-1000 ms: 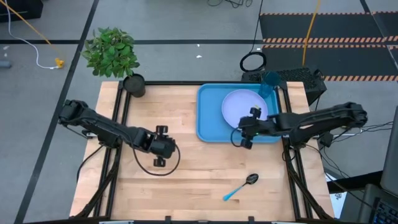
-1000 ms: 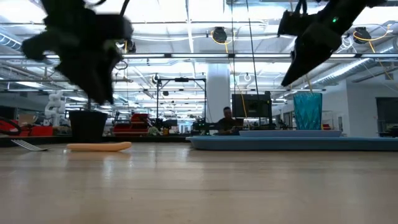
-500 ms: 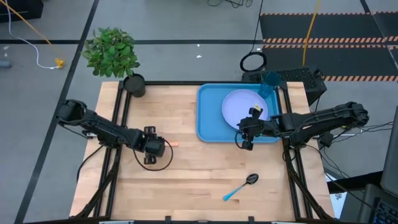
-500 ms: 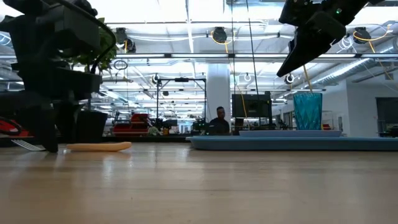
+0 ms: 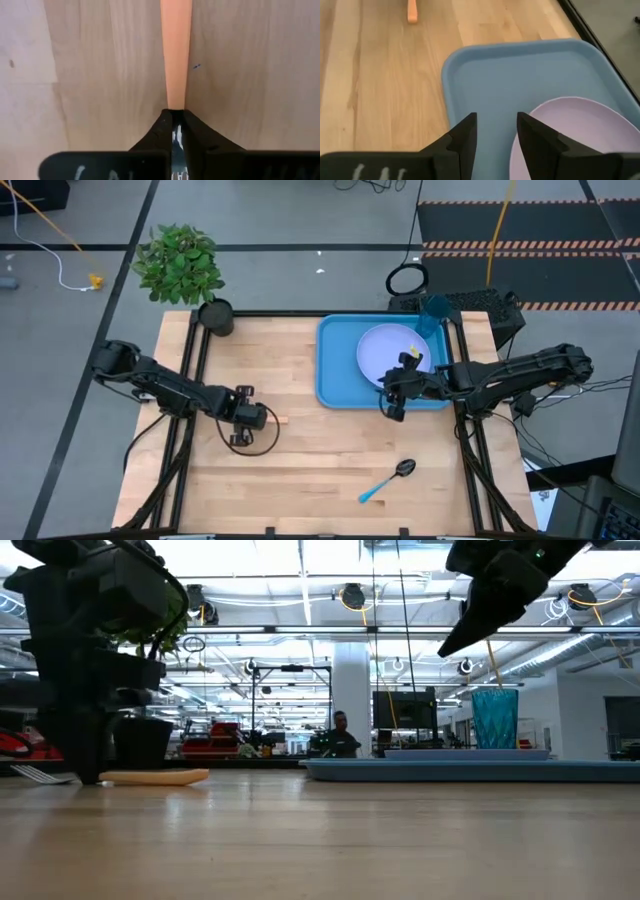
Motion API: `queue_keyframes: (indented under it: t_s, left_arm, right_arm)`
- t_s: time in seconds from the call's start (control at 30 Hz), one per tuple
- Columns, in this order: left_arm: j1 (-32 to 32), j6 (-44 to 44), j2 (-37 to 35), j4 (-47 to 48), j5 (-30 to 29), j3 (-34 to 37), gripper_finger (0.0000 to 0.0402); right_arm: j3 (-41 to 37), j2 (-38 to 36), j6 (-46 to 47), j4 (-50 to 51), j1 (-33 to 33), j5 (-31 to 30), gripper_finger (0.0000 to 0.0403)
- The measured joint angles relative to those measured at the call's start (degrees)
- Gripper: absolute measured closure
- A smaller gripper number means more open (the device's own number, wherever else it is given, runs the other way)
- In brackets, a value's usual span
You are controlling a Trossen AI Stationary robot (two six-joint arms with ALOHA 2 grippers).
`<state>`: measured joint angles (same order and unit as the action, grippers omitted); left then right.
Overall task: Pick and place plate/cup/fork/spoon on tray
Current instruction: Put the brown fork on the blue tray to the left of the purple plate
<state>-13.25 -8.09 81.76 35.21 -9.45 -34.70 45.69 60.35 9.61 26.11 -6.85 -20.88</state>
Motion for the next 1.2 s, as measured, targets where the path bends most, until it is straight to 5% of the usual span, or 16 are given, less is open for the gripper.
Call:
queue_keyframes:
  t_s: [0.17,0.47,0.7,1.2]
  left_arm:
    - [0.3,4.3,0.3,5.2,-3.6,-5.5,0.0368]
    - [0.2,17.5,0.1,4.7,-6.3,-16.7,0.0394]
    - [0.1,31.4,0.1,4.5,-10.7,-21.3,0.0399]
    - [-0.6,42.7,0.0,-2.6,-15.3,-21.8,0.0400]
  right_arm:
    - [0.0,1.7,1.7,-6.0,0.4,-0.3,0.0271]
    - [0.0,12.4,-0.8,-22.3,0.7,0.2,0.0271]
    - [0.0,20.2,6.5,-40.9,3.2,15.4,0.0271]
    - [4.8,31.7,12.1,-48.2,1.7,21.7,0.0270]
